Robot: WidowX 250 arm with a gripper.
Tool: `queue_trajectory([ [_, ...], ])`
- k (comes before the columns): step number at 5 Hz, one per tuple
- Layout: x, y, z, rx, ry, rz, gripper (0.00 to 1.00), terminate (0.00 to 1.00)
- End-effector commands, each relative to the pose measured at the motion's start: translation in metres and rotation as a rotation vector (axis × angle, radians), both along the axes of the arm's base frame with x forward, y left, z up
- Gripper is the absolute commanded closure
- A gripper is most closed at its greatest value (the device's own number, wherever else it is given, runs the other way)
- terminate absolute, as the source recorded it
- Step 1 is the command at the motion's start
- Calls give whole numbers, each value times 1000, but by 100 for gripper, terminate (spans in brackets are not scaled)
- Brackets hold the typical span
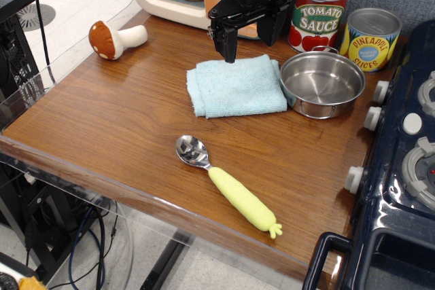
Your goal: Pick up the silver pot and move it to the bottom left corner of the table.
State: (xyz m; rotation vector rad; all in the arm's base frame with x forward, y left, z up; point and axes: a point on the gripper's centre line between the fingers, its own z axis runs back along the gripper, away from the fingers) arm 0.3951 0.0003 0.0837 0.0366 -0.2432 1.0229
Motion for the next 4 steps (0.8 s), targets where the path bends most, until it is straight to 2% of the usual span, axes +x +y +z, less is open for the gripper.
queue_trajectory([
  [1, 0, 0, 0, 0, 0, 0, 0, 0],
  [4, 18, -40, -17, 9, -25, -239, 0, 0],
])
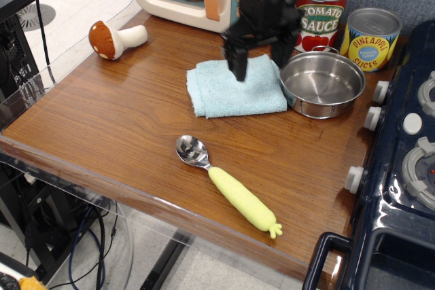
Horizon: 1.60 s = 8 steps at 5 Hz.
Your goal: Pick up the silver pot and move it to the bottom left corner of the table.
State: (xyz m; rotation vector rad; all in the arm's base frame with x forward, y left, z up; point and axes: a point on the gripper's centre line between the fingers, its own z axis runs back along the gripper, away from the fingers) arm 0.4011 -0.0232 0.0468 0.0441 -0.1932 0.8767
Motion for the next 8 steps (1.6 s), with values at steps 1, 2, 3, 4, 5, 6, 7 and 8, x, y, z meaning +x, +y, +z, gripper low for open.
queue_trajectory([
  [1, 17, -29, 21, -3, -76, -154, 0, 0],
  [2, 26, -38, 19, 5, -77, -184, 0, 0],
  [3, 33, -40, 10, 18, -52, -181, 0, 0],
  [4, 35, -36, 4, 36, -33, -162, 0, 0],
  [5, 35, -35, 0, 48, -28, -145, 100, 0],
  [6, 35, -32, 1, 50, -27, -131, 100, 0],
  [7, 34, -29, 4, 50, -30, -125, 100, 0],
  [8, 32, -23, 12, 42, -32, -114, 100, 0],
])
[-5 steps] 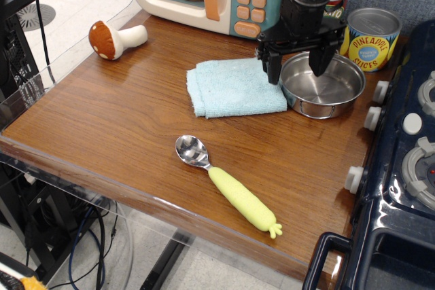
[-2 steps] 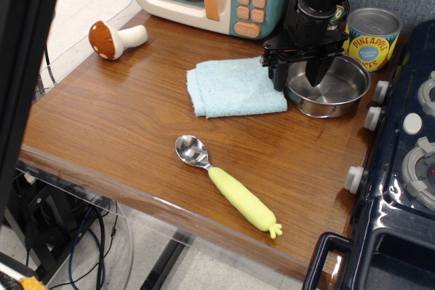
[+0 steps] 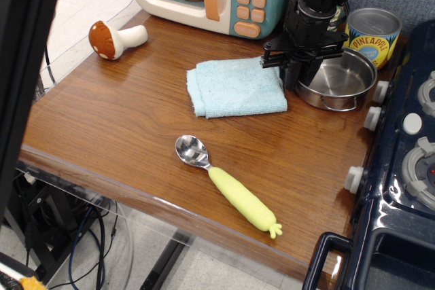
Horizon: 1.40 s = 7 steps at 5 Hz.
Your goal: Pick up the silver pot and move it to the bottom left corner of the table.
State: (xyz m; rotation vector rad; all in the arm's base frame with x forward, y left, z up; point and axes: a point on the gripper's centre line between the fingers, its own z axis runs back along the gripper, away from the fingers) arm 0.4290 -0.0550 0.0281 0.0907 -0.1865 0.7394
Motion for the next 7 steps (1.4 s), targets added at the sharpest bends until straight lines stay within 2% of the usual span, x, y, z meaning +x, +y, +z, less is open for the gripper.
queue_trajectory([
  [1, -3, 21, 42, -42, -81, 35, 100, 0],
  [2, -20, 35, 49, -63, -95, 44, 100, 0],
  [4, -79, 76, 65, -90, -140, 106, 100, 0],
  [6, -161, 148, 61, -82, -173, 325, 100, 0],
  [7, -189, 186, 44, -77, -205, 430, 100, 0],
])
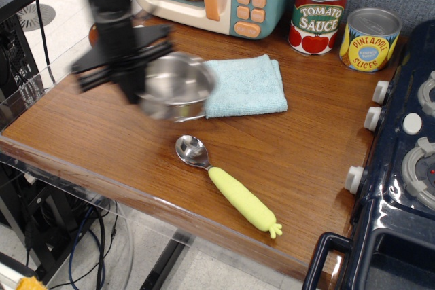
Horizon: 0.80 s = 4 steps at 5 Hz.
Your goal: Pick up the silver pot and move it to the bottom left corner of the table.
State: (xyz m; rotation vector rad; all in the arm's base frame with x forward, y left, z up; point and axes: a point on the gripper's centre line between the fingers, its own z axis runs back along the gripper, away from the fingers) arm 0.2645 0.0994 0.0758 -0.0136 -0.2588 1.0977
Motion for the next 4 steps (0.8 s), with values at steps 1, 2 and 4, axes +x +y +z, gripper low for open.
queue_trajectory([
  [1, -41, 65, -16, 40, -104, 199, 100, 0],
  [2, -38, 78, -30, 49, -98, 242, 100, 0],
  [4, -34, 80, -47, 92, -15, 269, 100, 0],
])
